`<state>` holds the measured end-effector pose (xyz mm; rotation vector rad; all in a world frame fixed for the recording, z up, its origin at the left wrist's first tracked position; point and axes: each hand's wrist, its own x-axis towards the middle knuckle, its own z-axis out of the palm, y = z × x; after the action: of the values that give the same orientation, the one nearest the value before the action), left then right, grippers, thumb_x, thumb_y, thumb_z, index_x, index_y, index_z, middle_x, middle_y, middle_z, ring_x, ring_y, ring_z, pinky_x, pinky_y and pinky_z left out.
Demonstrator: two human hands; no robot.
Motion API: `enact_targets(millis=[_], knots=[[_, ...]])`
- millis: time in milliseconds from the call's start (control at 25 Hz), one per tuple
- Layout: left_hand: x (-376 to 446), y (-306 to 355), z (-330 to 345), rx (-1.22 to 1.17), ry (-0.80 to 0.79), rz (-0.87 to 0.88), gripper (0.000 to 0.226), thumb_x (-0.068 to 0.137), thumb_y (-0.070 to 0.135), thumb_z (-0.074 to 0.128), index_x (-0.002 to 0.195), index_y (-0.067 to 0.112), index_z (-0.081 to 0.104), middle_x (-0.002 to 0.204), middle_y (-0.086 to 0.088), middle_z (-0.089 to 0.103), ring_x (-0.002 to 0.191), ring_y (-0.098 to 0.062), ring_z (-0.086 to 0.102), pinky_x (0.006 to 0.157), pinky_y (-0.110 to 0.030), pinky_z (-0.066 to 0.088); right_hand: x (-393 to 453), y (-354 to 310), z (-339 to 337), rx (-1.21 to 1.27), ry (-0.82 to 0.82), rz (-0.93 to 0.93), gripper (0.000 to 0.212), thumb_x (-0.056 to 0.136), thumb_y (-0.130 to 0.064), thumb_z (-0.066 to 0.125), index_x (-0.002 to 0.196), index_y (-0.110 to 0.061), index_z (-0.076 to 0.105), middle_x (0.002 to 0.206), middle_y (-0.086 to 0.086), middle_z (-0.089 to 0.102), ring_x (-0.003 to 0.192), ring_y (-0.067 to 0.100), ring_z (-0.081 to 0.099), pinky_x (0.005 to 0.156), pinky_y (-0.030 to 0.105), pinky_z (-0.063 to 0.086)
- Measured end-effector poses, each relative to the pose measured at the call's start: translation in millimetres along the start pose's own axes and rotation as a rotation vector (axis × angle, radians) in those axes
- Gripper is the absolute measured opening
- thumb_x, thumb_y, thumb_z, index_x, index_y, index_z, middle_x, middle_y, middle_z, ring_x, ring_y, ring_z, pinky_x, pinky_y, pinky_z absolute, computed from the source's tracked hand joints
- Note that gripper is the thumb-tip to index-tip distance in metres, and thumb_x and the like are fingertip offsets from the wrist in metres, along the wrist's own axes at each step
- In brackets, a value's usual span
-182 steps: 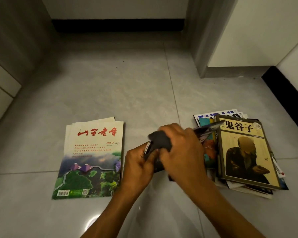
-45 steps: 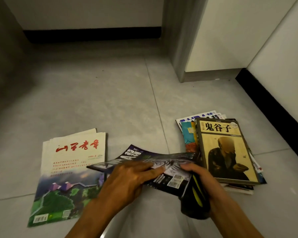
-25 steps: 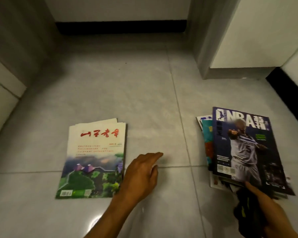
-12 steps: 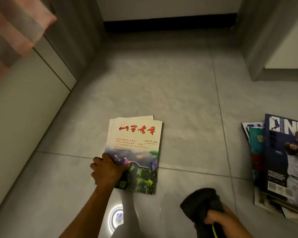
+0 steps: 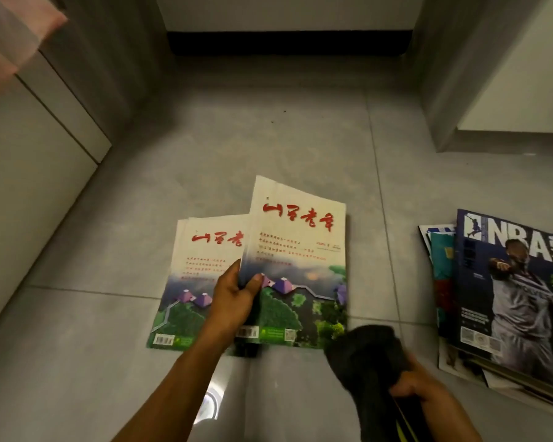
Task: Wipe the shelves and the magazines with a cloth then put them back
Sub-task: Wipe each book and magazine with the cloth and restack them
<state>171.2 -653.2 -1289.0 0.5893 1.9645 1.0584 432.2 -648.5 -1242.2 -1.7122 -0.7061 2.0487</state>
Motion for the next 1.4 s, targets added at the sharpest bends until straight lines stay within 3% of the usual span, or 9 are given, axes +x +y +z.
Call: enact_targets(millis=[80, 200, 400, 560, 800, 960, 1120, 1200, 1400], knots=[[-14, -1, 36, -0.057, -0.145, -0.015, 0.037, 0.092, 0.024, 0.060, 0.126, 0.034, 0.047, 0.121, 0.008, 0.055, 0.109, -0.015, 0.054, 0.100, -0.040, 0.045, -10, -24, -10, -0.081, 0.057, -0.337, 0.055, 0.068, 0.020, 0.062, 0.111, -0.014, 0.057, 0.096, 0.011, 0.060, 0.085, 0.027, 0.057, 0.063, 0.033, 0.044], [-31, -19, 85, -0.030, -0.318, -0.150, 0.032, 0.095, 0.027, 0.056, 0.124, 0.034, 0.046, 0.129, 0.000, 0.058, 0.113, -0.020, 0.058, 0.100, -0.042, 0.048, 18, -24, -20, -0.519, 0.232, -0.837, 0.035, 0.088, -0.006, 0.064, 0.119, -0.021, 0.061, 0.118, -0.001, 0.061, 0.104, 0.013, 0.058, 0.086, 0.028, 0.046], [-26, -47, 95, 0.464, -0.146, 0.054, 0.032, 0.091, 0.032, 0.060, 0.119, 0.020, 0.050, 0.125, 0.001, 0.058, 0.115, -0.020, 0.057, 0.095, -0.033, 0.047, 102, 71, -27, -1.398, 0.425, -0.661, 0.053, 0.094, -0.049, 0.028, 0.128, -0.024, 0.060, 0.136, 0.009, 0.055, 0.114, 0.037, 0.054, 0.090, 0.051, 0.047], [-15, -57, 84, 0.448, -0.153, 0.059, 0.014, 0.093, 0.025, 0.057, 0.106, 0.019, 0.056, 0.118, -0.002, 0.062, 0.112, -0.024, 0.060, 0.099, -0.038, 0.049, 100, 100, -14, -1.613, 0.062, -1.052, 0.047, 0.094, -0.050, 0.031, 0.132, -0.033, 0.053, 0.141, -0.001, 0.051, 0.131, 0.025, 0.043, 0.107, 0.047, 0.039], [3, -47, 79, 0.477, -0.210, -0.009, 0.023, 0.086, 0.019, 0.069, 0.107, 0.016, 0.060, 0.106, 0.001, 0.066, 0.101, -0.018, 0.063, 0.084, -0.027, 0.050, 141, 51, -23, -1.245, 0.605, -0.765, 0.048, 0.083, -0.034, 0.058, 0.126, -0.013, 0.061, 0.137, 0.013, 0.054, 0.127, 0.038, 0.048, 0.099, 0.058, 0.041], [14, -41, 75, 0.542, -0.262, -0.002, 0.015, 0.081, 0.011, 0.070, 0.084, 0.019, 0.057, 0.088, -0.002, 0.067, 0.084, -0.017, 0.063, 0.074, -0.028, 0.053, 136, 48, 14, -1.438, 0.023, -1.082, 0.047, 0.075, -0.031, 0.077, 0.120, -0.024, 0.064, 0.133, -0.001, 0.058, 0.127, 0.021, 0.051, 0.102, 0.048, 0.044], [14, -39, 76, 0.530, -0.267, -0.029, 0.017, 0.083, 0.025, 0.071, 0.088, 0.025, 0.056, 0.084, 0.008, 0.060, 0.081, -0.011, 0.060, 0.059, -0.014, 0.043, 178, -18, -18, -0.976, 0.299, -0.730, 0.035, 0.087, -0.025, 0.067, 0.120, -0.020, 0.054, 0.118, 0.001, 0.062, 0.096, 0.009, 0.056, 0.081, 0.015, 0.041], [12, -41, 76, 0.525, -0.263, -0.020, 0.016, 0.083, 0.024, 0.071, 0.088, 0.026, 0.055, 0.082, 0.010, 0.060, 0.078, -0.008, 0.059, 0.057, -0.011, 0.041, 188, -26, 4, -0.959, 0.458, -0.717, 0.036, 0.088, -0.021, 0.065, 0.121, -0.018, 0.052, 0.118, 0.003, 0.062, 0.098, 0.014, 0.058, 0.081, 0.016, 0.043], [13, -42, 78, 0.514, -0.251, 0.018, 0.013, 0.084, 0.021, 0.070, 0.088, 0.025, 0.058, 0.081, 0.010, 0.061, 0.077, -0.009, 0.060, 0.062, -0.015, 0.044, 204, -24, 59, -1.376, -0.010, -1.054, 0.054, 0.089, -0.011, 0.061, 0.140, -0.024, 0.048, 0.150, 0.001, 0.040, 0.137, 0.022, 0.037, 0.115, 0.038, 0.024]])
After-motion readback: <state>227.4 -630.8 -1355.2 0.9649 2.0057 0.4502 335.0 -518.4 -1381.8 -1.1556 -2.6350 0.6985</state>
